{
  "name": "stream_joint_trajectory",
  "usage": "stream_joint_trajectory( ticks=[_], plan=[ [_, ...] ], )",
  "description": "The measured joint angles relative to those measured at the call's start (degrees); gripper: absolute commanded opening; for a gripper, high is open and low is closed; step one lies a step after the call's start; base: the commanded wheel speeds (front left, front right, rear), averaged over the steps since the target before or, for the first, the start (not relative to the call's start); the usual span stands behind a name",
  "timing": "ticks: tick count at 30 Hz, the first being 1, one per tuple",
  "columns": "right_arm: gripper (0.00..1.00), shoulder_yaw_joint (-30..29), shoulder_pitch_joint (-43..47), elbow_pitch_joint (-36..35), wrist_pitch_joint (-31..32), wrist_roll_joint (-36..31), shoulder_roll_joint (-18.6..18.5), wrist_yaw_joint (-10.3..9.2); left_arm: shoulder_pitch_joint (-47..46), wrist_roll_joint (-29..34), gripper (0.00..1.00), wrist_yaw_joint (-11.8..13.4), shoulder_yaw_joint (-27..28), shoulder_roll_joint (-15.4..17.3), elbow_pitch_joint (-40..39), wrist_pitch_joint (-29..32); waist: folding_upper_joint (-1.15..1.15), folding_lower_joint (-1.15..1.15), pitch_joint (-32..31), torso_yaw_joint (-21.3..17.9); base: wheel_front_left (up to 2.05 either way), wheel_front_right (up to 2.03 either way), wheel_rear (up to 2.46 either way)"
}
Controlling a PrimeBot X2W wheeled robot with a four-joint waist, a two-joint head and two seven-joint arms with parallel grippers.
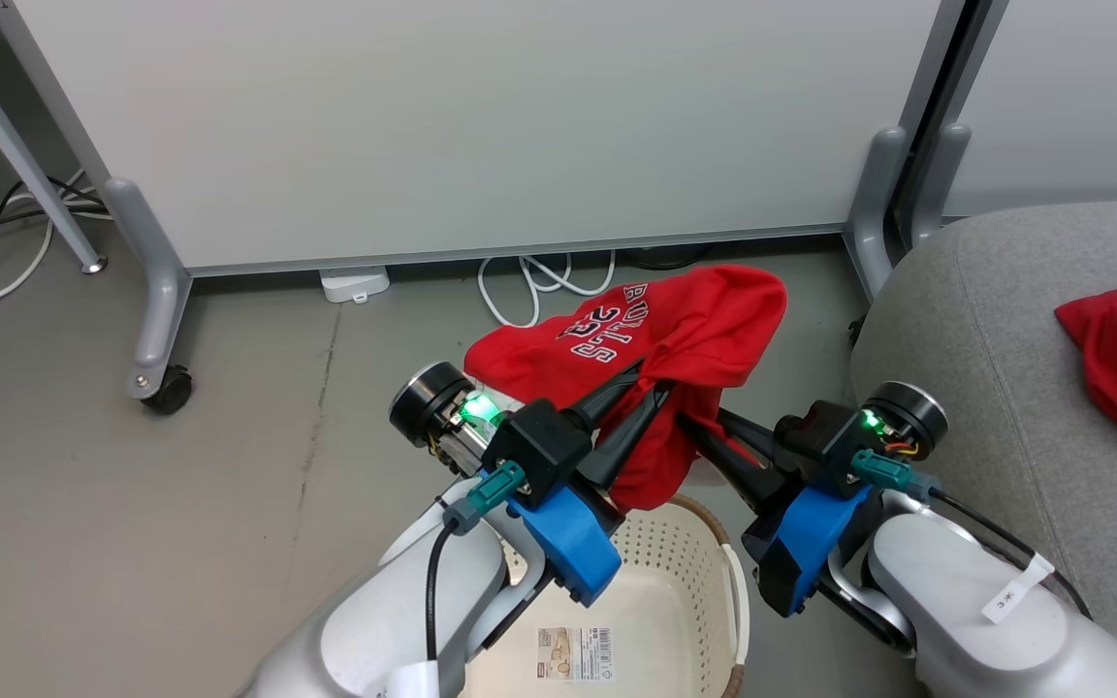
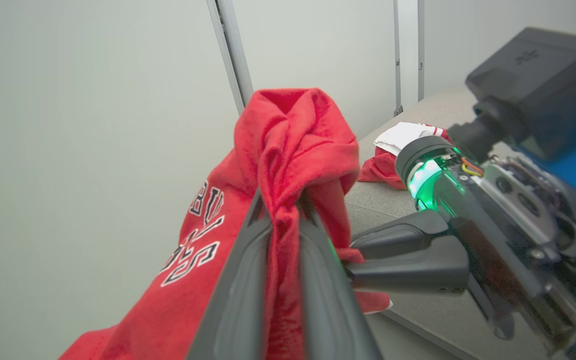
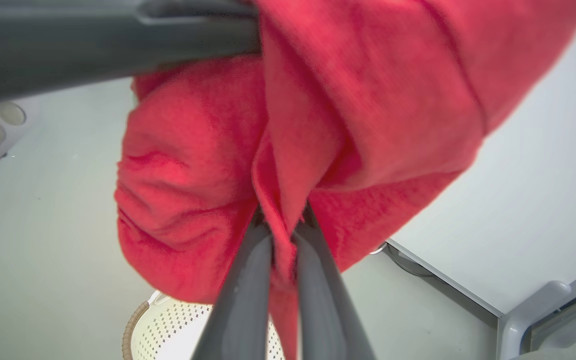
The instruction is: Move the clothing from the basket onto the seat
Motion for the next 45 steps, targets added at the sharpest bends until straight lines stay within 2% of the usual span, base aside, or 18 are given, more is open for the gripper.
stream_joint_trajectory(
  ticks=[9,10,11,25,33,45],
  plan=[
    [0.00,-0.46,0.18,-0.35,0.00,-0.02,0.02,0.00,0.00,0.33,0.00,0.21,0.38,-0.01,0.16,0.00,0.00,0.00,-0.23,-0.15,0.00,0.00,0.00],
    [0.00,-0.53,0.20,-0.40,0.00,-0.02,0.03,0.00,0.00,0.33,0.46,0.45,0.55,-0.01,0.15,0.00,0.00,-0.01,-0.22,-0.15,0.00,0.00,0.00],
    [0.00,-0.58,0.25,-0.43,0.00,-0.03,0.04,0.00,0.01,0.24,1.00,0.44,0.66,-0.04,0.24,-0.01,0.00,0.00,-0.20,-0.16,0.00,0.00,0.00],
    [0.00,-3.23,0.69,-0.99,0.00,-0.40,0.07,0.00,0.01,1.41,1.00,0.96,1.32,0.11,-0.44,-0.01,0.00,0.00,0.94,-0.55,0.00,0.00,0.00],
    [0.00,-9.24,2.69,-2.16,0.00,-1.41,0.59,0.00,0.01,1.96,1.00,1.43,2.04,0.64,-0.88,-0.02,0.00,-0.01,2.24,-2.54,0.00,0.00,0.00],
    [0.00,-21.87,8.06,-6.22,0.00,-4.55,1.12,0.00,-0.08,3.28,1.00,1.36,2.27,1.02,-1.87,-0.07,0.00,-0.01,5.53,-9.29,0.00,0.00,0.00]
  ],
)
